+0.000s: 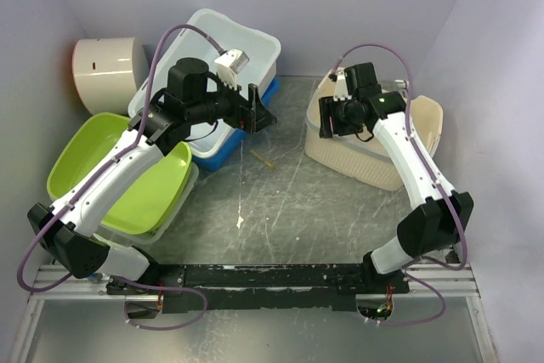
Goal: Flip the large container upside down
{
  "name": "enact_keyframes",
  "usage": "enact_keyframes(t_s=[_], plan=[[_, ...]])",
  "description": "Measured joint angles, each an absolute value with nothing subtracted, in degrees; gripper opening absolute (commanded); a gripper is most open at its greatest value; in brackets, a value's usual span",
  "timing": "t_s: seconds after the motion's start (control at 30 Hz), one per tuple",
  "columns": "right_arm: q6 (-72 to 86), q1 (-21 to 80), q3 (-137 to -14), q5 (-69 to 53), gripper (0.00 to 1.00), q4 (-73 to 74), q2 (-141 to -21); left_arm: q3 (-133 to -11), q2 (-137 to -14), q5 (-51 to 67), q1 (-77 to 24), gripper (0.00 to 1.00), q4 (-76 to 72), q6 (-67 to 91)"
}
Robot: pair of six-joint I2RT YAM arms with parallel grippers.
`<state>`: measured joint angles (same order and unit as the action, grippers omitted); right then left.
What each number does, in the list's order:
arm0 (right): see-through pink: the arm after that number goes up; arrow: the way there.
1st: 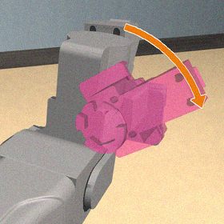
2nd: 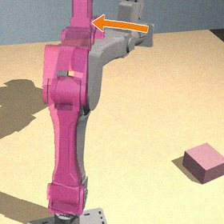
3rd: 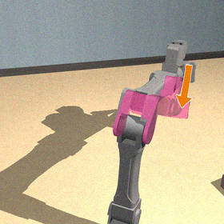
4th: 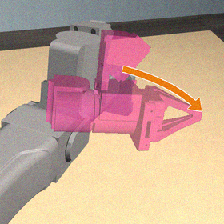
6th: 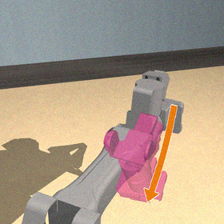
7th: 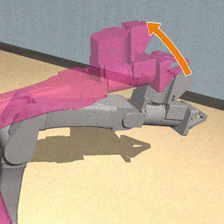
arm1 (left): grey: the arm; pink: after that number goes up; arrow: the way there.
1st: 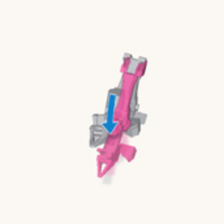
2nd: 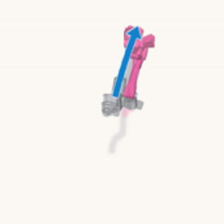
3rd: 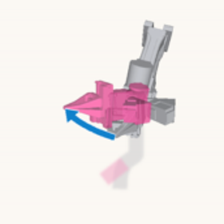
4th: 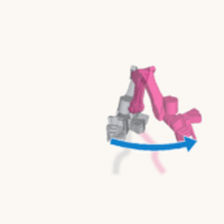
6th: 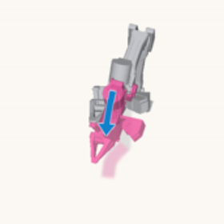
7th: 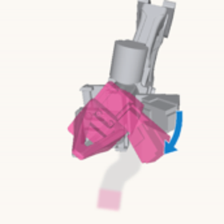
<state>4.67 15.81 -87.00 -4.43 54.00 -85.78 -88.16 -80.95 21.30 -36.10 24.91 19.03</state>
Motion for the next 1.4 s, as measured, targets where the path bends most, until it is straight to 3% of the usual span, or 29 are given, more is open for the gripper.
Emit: enact_keyframes(t_s=[0.13,0.27,0.5,0.77,1.0,1.27,1.33,1.4], plan=[[6.68,16.51,-91.09,-8.25,0.70,57.54,-90.21,-87.88,-80.95,21.30,-36.10,1.00,24.67,19.03],[6.31,17.93,-88.64,-3.86,0.88,58.28,-89.27,-87.15,-80.93,21.28,-36.10,1.00,24.53,19.05],[4.47,17.43,-83.24,2.46,0.91,53.21,-80.03,-86.46,-80.90,21.30,-36.10,1.00,24.21,19.07],[3.18,16.53,-79.96,9.63,0.96,48.07,-78.08,-86.06,-80.90,21.65,-36.10,1.00,23.33,19.42],[2.04,15.94,-75.48,8.69,0.85,48.99,-82.19,-84.36,-80.86,22.17,-36.12,1.00,22.94,19.53],[2.55,15.75,-78.48,-0.16,0.39,54.43,-82.67,-83.15,-80.14,22.24,-36.12,0.99,22.50,19.53],[3.40,15.81,-80.14,-1.80,0.32,56.01,-83.40,-83.15,-80.05,22.24,-36.12,1.00,22.48,19.53],[4.08,15.90,-81.23,-2.44,0.32,56.88,-84.14,-83.11,-79.92,22.24,-36.12,1.00,22.48,19.53]])
